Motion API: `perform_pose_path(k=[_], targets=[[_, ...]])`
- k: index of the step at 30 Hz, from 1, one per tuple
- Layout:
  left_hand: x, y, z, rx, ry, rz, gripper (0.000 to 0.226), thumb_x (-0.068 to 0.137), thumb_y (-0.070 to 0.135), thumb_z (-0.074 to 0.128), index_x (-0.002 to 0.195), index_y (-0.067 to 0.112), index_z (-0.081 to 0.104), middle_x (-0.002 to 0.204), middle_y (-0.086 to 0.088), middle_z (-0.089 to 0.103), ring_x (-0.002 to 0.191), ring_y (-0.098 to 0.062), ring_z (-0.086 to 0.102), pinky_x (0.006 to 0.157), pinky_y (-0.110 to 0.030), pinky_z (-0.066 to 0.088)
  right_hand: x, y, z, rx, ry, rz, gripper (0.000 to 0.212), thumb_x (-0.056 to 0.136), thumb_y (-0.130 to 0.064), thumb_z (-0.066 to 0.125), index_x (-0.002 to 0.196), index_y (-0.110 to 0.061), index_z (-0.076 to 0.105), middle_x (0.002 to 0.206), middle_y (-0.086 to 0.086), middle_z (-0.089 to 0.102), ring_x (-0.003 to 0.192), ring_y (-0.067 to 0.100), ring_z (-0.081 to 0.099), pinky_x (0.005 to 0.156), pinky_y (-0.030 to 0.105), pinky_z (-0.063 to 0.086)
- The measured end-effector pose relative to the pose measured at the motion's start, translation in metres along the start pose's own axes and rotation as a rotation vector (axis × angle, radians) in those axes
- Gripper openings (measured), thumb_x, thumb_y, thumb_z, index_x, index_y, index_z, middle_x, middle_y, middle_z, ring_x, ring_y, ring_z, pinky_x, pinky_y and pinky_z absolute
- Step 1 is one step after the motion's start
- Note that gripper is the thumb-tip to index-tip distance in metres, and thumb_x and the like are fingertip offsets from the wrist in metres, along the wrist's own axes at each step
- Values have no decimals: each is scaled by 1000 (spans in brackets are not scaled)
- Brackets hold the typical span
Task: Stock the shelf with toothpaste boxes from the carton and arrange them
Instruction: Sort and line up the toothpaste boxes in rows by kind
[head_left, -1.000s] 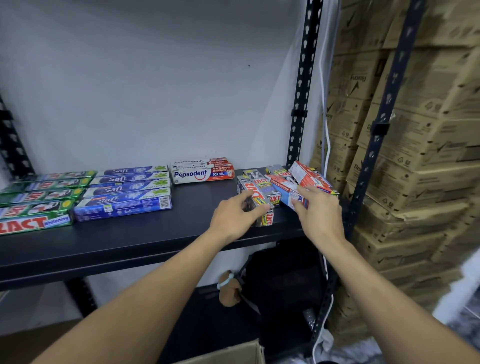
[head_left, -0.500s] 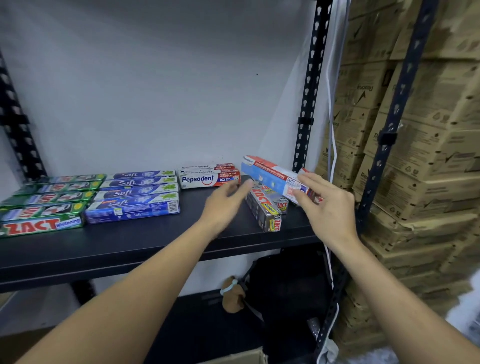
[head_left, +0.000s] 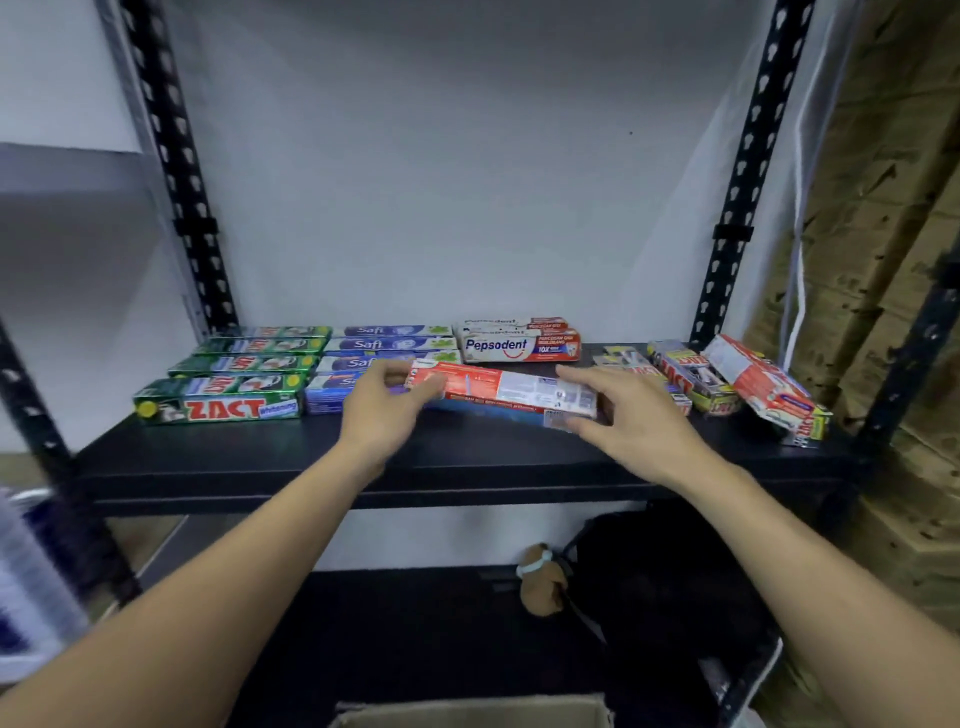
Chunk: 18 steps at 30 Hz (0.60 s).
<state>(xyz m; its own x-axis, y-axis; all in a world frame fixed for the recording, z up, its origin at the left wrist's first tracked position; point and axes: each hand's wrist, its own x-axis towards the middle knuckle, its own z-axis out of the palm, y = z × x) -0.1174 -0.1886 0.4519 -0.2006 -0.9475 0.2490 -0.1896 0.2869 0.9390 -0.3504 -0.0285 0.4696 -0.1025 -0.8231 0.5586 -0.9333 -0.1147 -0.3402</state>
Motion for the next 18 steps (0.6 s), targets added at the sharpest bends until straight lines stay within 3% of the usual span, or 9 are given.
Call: perform_pose_path(k=[4, 7, 9, 14, 18], targets=[[-15, -15, -25, 282, -34, 189, 45, 77, 32, 84, 113, 24, 58, 96, 10, 67, 87, -5, 64, 74, -15, 45, 8, 0, 21, -95, -116, -13, 51, 76, -17, 80, 122, -29, 62, 120, -14, 61, 110, 7, 55, 90, 14, 34], [-19, -30, -35, 435, -48, 337, 41, 77, 29, 84, 112, 25, 64, 103, 7, 63, 86, -8, 62, 81, -27, 51, 9, 0, 25, -37, -198, 4, 42, 74, -29, 83, 111, -33, 65, 116, -16, 63, 105, 4, 57, 85, 8, 35], [-19, -36, -37, 504, -56, 395, 35, 75, 32, 84, 104, 27, 64, 103, 7, 59, 88, -9, 59, 86, -36, 51, 10, 0, 24, -15, -200, 3, 32, 77, -34, 80, 107, -32, 67, 120, -14, 63, 107, 3, 56, 88, 14, 37], [-18, -29, -40, 419, -85, 370, 27, 78, 45, 79, 94, 29, 63, 112, 10, 59, 104, -8, 60, 92, -35, 50, 13, -1, 27, -120, -177, 6, 27, 86, -32, 71, 113, -30, 68, 125, -10, 62, 111, 7, 53, 90, 18, 33], [-17, -23, -42, 372, -177, 283, 25, 81, 40, 79, 94, 28, 61, 109, 13, 69, 99, 0, 66, 90, -29, 54, 14, 0, 20, -190, -158, 25, 32, 86, -33, 69, 118, -29, 66, 129, -9, 60, 121, 14, 52, 98, 25, 35]])
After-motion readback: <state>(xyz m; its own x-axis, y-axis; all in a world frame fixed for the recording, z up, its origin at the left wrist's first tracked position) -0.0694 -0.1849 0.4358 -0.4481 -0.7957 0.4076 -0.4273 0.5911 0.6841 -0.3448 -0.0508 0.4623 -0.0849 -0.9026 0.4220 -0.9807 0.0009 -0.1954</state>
